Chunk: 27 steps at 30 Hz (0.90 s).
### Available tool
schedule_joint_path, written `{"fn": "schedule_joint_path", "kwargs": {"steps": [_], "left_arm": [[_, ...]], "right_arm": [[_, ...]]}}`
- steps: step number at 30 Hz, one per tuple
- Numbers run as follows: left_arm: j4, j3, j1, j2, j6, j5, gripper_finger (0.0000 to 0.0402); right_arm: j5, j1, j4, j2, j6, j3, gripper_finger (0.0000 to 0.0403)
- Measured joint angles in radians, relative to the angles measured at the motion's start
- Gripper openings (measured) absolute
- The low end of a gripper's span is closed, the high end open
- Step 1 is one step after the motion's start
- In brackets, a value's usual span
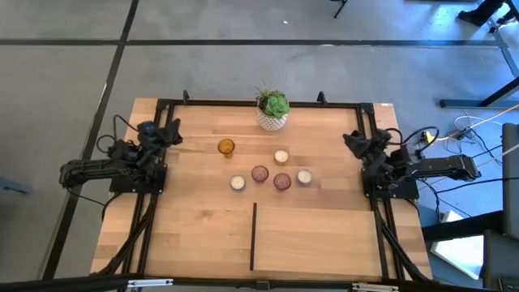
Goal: Pick & Place candle stick holders
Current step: Put the yellow scented candle on the shelf
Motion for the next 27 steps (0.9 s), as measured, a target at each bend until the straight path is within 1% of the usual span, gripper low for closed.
{"fn": "schedule_joint_path", "kwargs": {"steps": [3, 9, 13, 17, 20, 23, 27], "left_arm": [[0.002, 0.0, 0.0, 0.003, 0.011, 0.0, 0.0002], [0.034, 0.0, 0.0, 0.003, -0.004, -0.035, 0.0002], [0.077, 0.015, 0.0, 0.003, 0.089, -0.001, 0.0002], [0.08, 0.058, 0.0, 0.004, 0.151, 0.001, 0.0002], [0.083, 0.102, 0.0, 0.02, 0.19, 0.012, 0.0002], [0.083, 0.143, 0.0, 0.046, 0.261, 0.022, 0.0002], [0.077, 0.181, 0.0, 0.094, 0.378, -0.005, 0.0002]], "right_arm": [[-0.005, 0.0, 0.064, 0.0, 0.002, 0.0, 0.0], [-0.008, 0.0, 0.091, 0.0, 0.021, 0.0, 0.0], [-0.009, 0.001, 0.093, 0.0, 0.036, 0.0, 0.0], [-0.008, 0.0, 0.093, 0.0, 0.15, 0.0, 0.0], [-0.009, 0.001, 0.099, 0.0, 0.204, 0.0, 0.0], [-0.008, 0.0, 0.106, 0.0, 0.213, 0.0, 0.0], [-0.007, 0.0, 0.107, 0.0, 0.213, 0.0, 0.0]]}}
